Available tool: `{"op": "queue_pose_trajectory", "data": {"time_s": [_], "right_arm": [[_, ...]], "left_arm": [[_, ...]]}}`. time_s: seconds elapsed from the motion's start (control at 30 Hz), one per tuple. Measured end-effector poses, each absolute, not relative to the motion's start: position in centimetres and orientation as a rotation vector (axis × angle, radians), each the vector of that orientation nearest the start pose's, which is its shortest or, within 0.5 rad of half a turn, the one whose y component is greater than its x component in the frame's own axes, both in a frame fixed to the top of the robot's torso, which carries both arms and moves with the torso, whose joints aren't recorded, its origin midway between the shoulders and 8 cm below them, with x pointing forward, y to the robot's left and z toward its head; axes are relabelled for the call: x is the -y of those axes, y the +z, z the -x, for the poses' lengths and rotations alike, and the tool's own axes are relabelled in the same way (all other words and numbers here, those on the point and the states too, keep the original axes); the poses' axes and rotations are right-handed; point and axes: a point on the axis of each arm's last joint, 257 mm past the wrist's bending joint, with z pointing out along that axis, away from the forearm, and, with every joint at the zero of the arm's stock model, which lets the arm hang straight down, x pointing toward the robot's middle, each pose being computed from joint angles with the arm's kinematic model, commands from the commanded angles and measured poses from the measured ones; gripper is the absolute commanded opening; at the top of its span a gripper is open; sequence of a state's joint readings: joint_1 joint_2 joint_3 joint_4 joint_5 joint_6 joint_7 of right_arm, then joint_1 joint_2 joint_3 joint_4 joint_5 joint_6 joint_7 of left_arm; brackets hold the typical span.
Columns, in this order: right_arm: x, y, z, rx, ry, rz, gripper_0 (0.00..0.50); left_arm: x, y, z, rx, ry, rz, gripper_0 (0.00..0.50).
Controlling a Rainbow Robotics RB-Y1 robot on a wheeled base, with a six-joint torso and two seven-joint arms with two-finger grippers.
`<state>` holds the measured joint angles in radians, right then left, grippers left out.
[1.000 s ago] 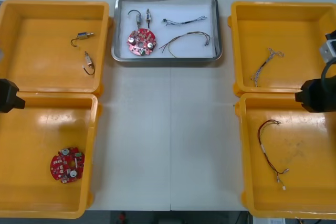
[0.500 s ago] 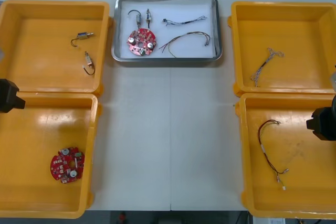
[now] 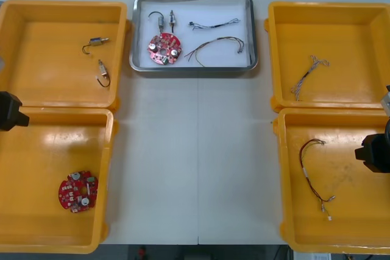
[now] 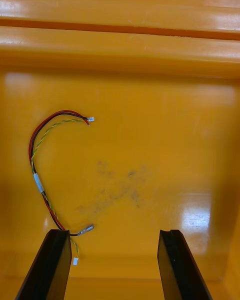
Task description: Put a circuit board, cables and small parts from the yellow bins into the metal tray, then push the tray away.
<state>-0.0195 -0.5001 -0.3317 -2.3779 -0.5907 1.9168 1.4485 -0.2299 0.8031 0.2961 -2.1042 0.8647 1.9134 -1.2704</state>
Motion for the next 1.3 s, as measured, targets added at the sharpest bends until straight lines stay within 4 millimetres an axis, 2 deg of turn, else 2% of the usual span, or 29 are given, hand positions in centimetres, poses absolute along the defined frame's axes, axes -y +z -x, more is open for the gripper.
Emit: {"op": "queue_pose_trajectory", "data": {"time_s": [1.3], "right_arm": [[34.61,-20.28,-34.65,-2.624,-0.048,0.030,0.500]], "left_arm": [[-37.82,-15.76,-38.81,-2.692,-0.005,0.045,0.500]]}}
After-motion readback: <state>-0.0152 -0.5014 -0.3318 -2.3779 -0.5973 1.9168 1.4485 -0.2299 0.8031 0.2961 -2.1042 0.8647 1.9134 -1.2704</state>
